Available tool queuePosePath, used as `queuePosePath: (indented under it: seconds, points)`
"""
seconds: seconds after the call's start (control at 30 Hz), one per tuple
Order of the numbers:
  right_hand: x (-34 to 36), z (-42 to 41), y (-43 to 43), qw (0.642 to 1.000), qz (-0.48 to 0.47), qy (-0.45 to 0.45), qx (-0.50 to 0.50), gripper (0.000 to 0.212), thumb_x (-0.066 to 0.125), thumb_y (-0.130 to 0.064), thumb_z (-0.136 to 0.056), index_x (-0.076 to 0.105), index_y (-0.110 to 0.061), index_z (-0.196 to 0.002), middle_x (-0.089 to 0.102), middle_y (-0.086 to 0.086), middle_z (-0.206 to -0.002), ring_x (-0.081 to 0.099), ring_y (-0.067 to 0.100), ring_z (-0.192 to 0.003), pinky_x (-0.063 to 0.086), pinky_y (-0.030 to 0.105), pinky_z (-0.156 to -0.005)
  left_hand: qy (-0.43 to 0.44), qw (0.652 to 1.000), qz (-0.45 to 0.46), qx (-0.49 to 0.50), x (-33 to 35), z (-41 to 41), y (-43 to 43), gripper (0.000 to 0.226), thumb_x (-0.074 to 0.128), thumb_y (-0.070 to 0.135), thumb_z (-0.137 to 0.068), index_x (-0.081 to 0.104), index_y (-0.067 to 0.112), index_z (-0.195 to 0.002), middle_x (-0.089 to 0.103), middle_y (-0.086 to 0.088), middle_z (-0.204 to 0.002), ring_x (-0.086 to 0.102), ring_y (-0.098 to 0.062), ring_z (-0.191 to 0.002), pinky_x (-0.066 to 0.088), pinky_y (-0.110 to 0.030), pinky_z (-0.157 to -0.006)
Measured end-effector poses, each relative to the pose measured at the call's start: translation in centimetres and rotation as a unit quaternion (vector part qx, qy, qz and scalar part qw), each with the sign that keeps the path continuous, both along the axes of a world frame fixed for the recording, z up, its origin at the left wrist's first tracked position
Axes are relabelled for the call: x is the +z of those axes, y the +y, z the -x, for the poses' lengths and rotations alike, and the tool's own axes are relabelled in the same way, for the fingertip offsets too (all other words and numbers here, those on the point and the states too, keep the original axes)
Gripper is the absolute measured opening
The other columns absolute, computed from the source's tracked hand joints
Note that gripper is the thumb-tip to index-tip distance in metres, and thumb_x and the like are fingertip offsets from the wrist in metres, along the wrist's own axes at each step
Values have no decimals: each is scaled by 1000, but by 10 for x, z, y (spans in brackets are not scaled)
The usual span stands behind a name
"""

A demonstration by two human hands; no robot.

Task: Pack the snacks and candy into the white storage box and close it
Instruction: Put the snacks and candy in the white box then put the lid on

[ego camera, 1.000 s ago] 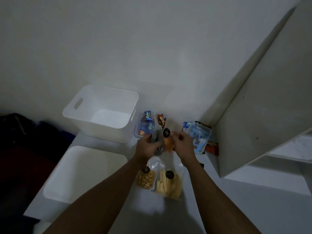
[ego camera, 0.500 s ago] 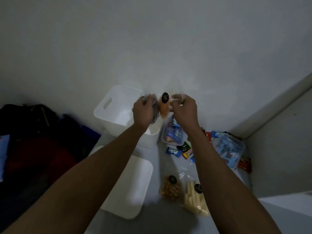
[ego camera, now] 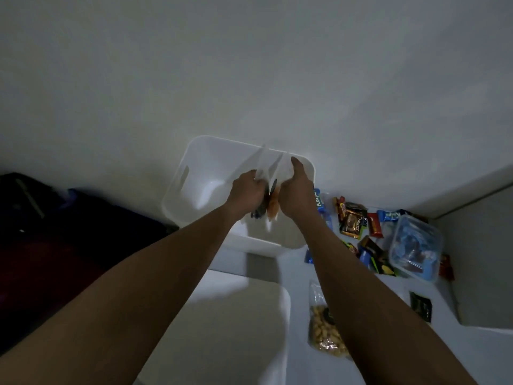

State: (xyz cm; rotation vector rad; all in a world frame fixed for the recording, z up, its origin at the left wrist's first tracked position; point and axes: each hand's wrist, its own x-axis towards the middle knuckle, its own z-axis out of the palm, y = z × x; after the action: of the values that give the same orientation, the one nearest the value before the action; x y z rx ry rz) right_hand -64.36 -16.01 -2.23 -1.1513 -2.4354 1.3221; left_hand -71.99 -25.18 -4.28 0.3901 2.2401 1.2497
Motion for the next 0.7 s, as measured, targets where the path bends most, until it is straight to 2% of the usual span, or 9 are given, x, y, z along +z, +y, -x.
queuePosePath:
  seconds: [0.07, 0.13, 0.23, 0.33, 0.43, 0.5, 0.6, 0.63, 0.7]
  points:
    - [-8, 6, -2, 1000, -14, -8, 15, 71, 48, -2, -89, 24, -22, -153, 64, 20, -106, 62, 31, -96, 49, 45, -93, -1, 999, 14, -30, -12, 9, 3, 30, 49, 16, -96, 60, 10, -123, 64, -6, -110, 58, -19, -93, 44, -28, -81]
    - [-17, 8, -1, 999, -40, -25, 13, 68, 51, 2, -86, 33, -15, -149, 64, 21, -110, 61, 32, -101, 48, 37, -91, 5, 998, 19, -52, -22, 16, 9, 31, 51, 17, -94, 60, 12, -124, 65, -5, -114, 57, -18, -93, 44, -28, -81]
    - [-32, 11, -1, 998, -48, -32, -12, 59, 54, -4, -88, 40, -17, -143, 62, 18, -116, 61, 31, -104, 46, 33, -88, -14, 997, 12, -75, -32, 18, 17, 32, 53, 21, -92, 61, 17, -122, 68, -6, -111, 62, -21, -90, 55, -36, -78]
    - [-42, 12, -1, 997, -51, -57, -8, 57, 56, -12, -90, 36, -19, -143, 62, 18, -115, 61, 34, -104, 49, 39, -87, -56, 994, 23, -93, -41, 14, 25, 31, 55, 39, -88, 64, 22, -113, 70, -6, -99, 67, -25, -82, 60, -44, -73]
    - [-46, 14, 6, 994, -54, -93, 3, 56, 51, -14, -94, 30, -14, -146, 62, 22, -117, 59, 38, -108, 42, 34, -83, -91, 990, 72, -81, -53, 15, 27, 57, 54, 66, -75, 63, 21, -109, 68, -9, -96, 66, -28, -81, 59, -40, -72]
    - [-43, 17, 12, 989, -63, -133, 10, 55, 49, -12, -96, 28, -8, -146, 59, 26, -120, 57, 40, -111, 36, 30, -78, -123, 984, 78, -105, -53, 15, 25, 51, 56, 57, -79, 60, 18, -112, 68, -12, -95, 63, -26, -77, 52, -32, -64]
    - [-40, 22, 16, 978, -87, -189, 31, 48, 54, -9, -91, 38, -3, -136, 53, 25, -125, 55, 39, -113, 36, 29, -77, -114, 984, 54, -123, -53, 21, 24, 36, 65, 25, -88, 60, 12, -121, 68, -13, -103, 61, -27, -81, 46, -27, -58]
    - [-40, 23, 17, 974, -100, -198, 41, 43, 56, -10, -89, 43, -3, -129, 53, 23, -123, 55, 38, -112, 37, 30, -78, -111, 983, 47, -139, -52, 21, 24, 41, 68, 13, -86, 58, 10, -126, 65, -9, -107, 62, -26, -89, 48, -28, -62]
    - [-36, 21, 19, 968, -128, -208, 53, 34, 58, -11, -85, 51, -4, -118, 53, 20, -120, 56, 37, -111, 40, 31, -78, -122, 973, 42, -191, -47, 19, 23, 65, 77, 0, -77, 49, 6, -136, 57, -4, -116, 58, -23, -105, 51, -28, -82]
